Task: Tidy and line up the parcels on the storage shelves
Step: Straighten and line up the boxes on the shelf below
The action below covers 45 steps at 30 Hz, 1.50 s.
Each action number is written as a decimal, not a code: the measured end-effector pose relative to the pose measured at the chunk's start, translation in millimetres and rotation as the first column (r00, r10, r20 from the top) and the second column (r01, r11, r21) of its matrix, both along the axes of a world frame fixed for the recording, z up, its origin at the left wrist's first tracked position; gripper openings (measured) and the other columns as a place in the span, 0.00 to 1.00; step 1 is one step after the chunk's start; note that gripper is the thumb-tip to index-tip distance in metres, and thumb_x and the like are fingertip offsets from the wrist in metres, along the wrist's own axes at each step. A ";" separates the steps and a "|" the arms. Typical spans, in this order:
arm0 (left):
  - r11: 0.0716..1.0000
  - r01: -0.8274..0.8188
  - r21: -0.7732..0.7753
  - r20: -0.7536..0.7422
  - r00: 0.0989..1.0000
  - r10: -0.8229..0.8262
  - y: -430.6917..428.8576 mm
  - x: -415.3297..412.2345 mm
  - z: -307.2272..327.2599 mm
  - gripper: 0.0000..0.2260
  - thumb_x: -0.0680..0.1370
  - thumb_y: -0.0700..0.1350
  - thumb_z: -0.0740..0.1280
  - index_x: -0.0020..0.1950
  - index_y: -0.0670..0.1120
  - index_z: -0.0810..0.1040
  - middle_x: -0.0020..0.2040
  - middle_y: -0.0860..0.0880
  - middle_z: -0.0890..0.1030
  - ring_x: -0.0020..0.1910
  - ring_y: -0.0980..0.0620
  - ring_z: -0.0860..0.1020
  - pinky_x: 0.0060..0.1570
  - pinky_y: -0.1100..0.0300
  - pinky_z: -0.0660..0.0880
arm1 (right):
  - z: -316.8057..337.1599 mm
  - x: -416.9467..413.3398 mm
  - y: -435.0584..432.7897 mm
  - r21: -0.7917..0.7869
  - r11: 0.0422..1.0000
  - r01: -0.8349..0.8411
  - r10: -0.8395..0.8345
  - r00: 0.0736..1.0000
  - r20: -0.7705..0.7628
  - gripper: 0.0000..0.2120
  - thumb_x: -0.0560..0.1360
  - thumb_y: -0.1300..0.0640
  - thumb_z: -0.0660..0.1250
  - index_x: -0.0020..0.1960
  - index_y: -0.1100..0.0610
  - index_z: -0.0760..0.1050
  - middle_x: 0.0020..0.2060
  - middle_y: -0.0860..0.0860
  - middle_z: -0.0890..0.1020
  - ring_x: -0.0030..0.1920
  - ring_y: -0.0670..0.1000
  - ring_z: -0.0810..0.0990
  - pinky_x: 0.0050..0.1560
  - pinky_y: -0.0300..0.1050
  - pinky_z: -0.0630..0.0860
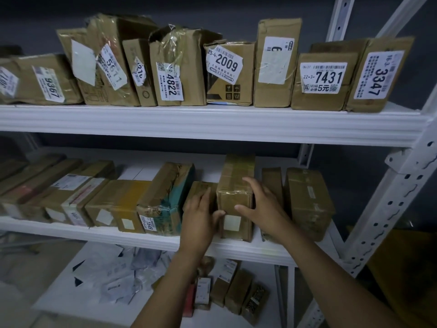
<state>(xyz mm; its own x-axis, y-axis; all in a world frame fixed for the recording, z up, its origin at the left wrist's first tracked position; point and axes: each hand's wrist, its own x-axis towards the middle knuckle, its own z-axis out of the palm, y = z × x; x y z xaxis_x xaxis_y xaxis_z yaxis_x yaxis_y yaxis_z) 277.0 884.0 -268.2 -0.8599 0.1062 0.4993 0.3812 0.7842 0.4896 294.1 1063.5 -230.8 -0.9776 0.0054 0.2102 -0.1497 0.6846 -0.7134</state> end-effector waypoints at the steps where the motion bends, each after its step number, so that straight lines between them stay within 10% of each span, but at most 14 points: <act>1: 0.997 0.054 -0.054 0.064 0.997 -0.050 -5.3 -6.3 1.1 0.33 0.74 0.57 0.69 0.75 0.45 0.65 0.71 0.45 0.69 0.69 0.43 0.66 0.67 0.49 0.65 | -0.4 -2.7 0.1 -0.019 1.000 -0.001 0.001 1.000 0.027 0.34 0.73 0.49 0.72 0.73 0.40 0.58 0.69 0.52 0.68 0.64 0.52 0.72 0.61 0.49 0.73; 10: 0.871 0.129 -0.474 0.229 0.973 -0.020 -24.4 -17.0 -8.3 0.40 0.74 0.57 0.70 0.79 0.48 0.53 0.79 0.49 0.52 0.78 0.49 0.49 0.75 0.55 0.47 | -3.9 -13.6 -3.3 -0.194 0.979 -0.066 0.086 0.992 0.098 0.37 0.74 0.52 0.72 0.71 0.31 0.53 0.68 0.46 0.71 0.62 0.49 0.75 0.62 0.52 0.75; 17: 0.944 0.187 -0.272 0.264 0.958 -0.114 -30.8 -21.3 -11.8 0.42 0.71 0.55 0.73 0.79 0.49 0.54 0.78 0.48 0.59 0.76 0.47 0.56 0.73 0.51 0.59 | -4.2 -10.2 -17.5 -0.215 0.968 -0.130 0.149 0.986 0.071 0.35 0.76 0.55 0.69 0.73 0.34 0.55 0.70 0.46 0.69 0.62 0.45 0.74 0.58 0.41 0.74; 22: 0.962 0.266 0.064 0.126 0.954 -0.272 -25.2 -14.2 -3.1 0.53 0.71 0.56 0.73 0.75 0.60 0.30 0.78 0.46 0.59 0.74 0.48 0.61 0.68 0.47 0.67 | -1.2 -11.5 -18.7 -0.189 0.977 -0.096 0.116 0.988 0.101 0.33 0.78 0.55 0.66 0.74 0.35 0.53 0.69 0.47 0.71 0.58 0.44 0.75 0.47 0.31 0.72; 30: 0.950 0.277 0.143 -0.042 0.961 -0.274 -10.8 -13.0 16.3 0.26 0.77 0.47 0.69 0.73 0.48 0.67 0.73 0.46 0.64 0.69 0.50 0.66 0.62 0.66 0.62 | -1.5 -8.0 -20.5 -0.187 0.979 -0.086 0.108 0.988 0.110 0.39 0.79 0.53 0.65 0.77 0.38 0.43 0.72 0.48 0.69 0.66 0.48 0.73 0.61 0.43 0.73; 35: 0.968 0.235 0.092 -0.072 0.971 -0.229 -4.6 -10.7 15.2 0.25 0.76 0.47 0.70 0.72 0.48 0.69 0.74 0.45 0.62 0.70 0.49 0.64 0.63 0.61 0.62 | -2.3 -1.3 -10.8 -0.098 0.990 -0.097 0.110 0.984 0.137 0.40 0.78 0.50 0.65 0.77 0.39 0.41 0.73 0.51 0.68 0.69 0.52 0.71 0.67 0.53 0.71; 41: 0.977 0.211 0.005 -0.041 0.977 -0.211 5.6 -12.1 15.3 0.27 0.75 0.47 0.71 0.72 0.48 0.67 0.77 0.47 0.59 0.71 0.44 0.66 0.63 0.49 0.72 | -38.1 13.9 27.2 0.432 0.872 0.230 -0.265 0.964 0.022 0.24 0.77 0.44 0.65 0.67 0.58 0.71 0.67 0.55 0.73 0.62 0.55 0.74 0.61 0.48 0.72; 45: 0.977 0.210 0.019 -0.031 0.977 -0.209 8.9 -10.8 13.9 0.27 0.76 0.47 0.70 0.73 0.50 0.66 0.77 0.50 0.58 0.71 0.45 0.66 0.62 0.49 0.73 | -48.2 18.1 25.1 0.429 0.857 0.284 -0.357 0.929 0.098 0.34 0.76 0.36 0.61 0.75 0.55 0.62 0.76 0.53 0.58 0.66 0.58 0.71 0.59 0.48 0.73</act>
<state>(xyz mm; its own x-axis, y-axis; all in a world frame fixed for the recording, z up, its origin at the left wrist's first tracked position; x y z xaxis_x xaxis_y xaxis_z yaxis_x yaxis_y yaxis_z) 266.1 892.9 -254.4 -0.8049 0.2712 0.5278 0.5502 0.6742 0.4927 312.2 1088.5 -279.0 -0.9565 0.2759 0.0949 0.2252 0.9048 -0.3613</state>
